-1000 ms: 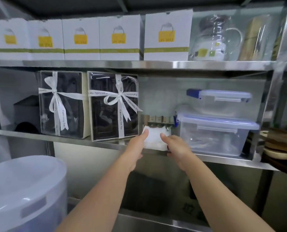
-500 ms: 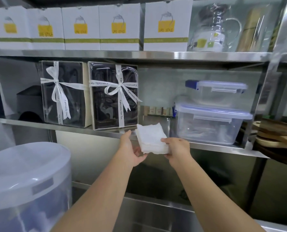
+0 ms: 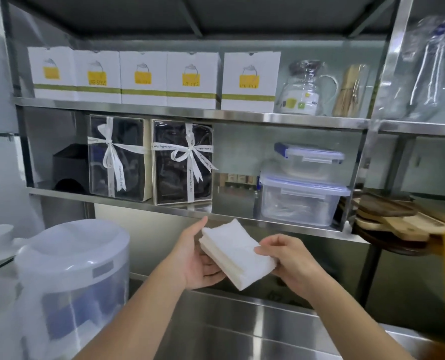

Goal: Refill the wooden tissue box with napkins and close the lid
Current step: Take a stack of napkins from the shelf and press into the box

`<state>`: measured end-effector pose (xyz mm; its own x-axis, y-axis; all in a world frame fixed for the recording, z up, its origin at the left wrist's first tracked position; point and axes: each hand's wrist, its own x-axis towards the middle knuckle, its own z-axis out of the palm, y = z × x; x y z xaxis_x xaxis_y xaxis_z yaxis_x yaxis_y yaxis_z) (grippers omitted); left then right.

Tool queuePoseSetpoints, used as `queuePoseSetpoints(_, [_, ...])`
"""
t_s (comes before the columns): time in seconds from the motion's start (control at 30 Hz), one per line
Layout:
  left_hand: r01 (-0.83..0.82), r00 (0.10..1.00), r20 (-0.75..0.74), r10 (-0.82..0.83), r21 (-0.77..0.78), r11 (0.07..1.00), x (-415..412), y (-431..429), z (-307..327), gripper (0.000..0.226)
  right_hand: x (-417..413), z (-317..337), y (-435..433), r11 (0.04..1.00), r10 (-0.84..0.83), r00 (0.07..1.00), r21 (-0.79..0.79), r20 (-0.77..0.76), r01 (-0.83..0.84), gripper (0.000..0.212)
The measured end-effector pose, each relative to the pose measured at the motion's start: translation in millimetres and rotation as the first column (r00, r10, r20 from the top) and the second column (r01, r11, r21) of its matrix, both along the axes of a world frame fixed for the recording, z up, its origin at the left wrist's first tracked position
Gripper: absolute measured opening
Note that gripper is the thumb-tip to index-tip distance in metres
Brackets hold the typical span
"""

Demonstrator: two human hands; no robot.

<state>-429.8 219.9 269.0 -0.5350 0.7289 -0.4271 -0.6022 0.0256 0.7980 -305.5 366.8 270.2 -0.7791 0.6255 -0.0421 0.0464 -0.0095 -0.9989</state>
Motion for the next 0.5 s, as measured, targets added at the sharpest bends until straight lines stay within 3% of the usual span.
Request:
queuePoseSetpoints(0.13, [0.155,0.983,-0.098,-0.155,-0.012,0.988,36,-34,16,0.072,54,21,-14,0.985,0.17,0.985,0.0,-0.018,-0.17,0.018])
queuePoseSetpoints(0.27, [0.32,0.921,-0.187,-0.341,-0.13,0.938,88,-58,24,0.055,104,32,-35,0.965,0.259,0.965,0.035,0.035,-0.26,0.021])
queuePoseSetpoints(0.37, [0.325,0.896,-0.241,-0.372,-0.213,0.921,126,-69,28,0.035,142,34,-53,0.967,0.245,0.968,0.051,0.058,-0.248,0.021])
queuePoseSetpoints(0.5, [0.303,0.892,-0.284,-0.352,-0.202,0.931,167,-80,30,0.028,189,26,-74,0.989,0.114,0.993,-0.094,-0.009,-0.115,0.012])
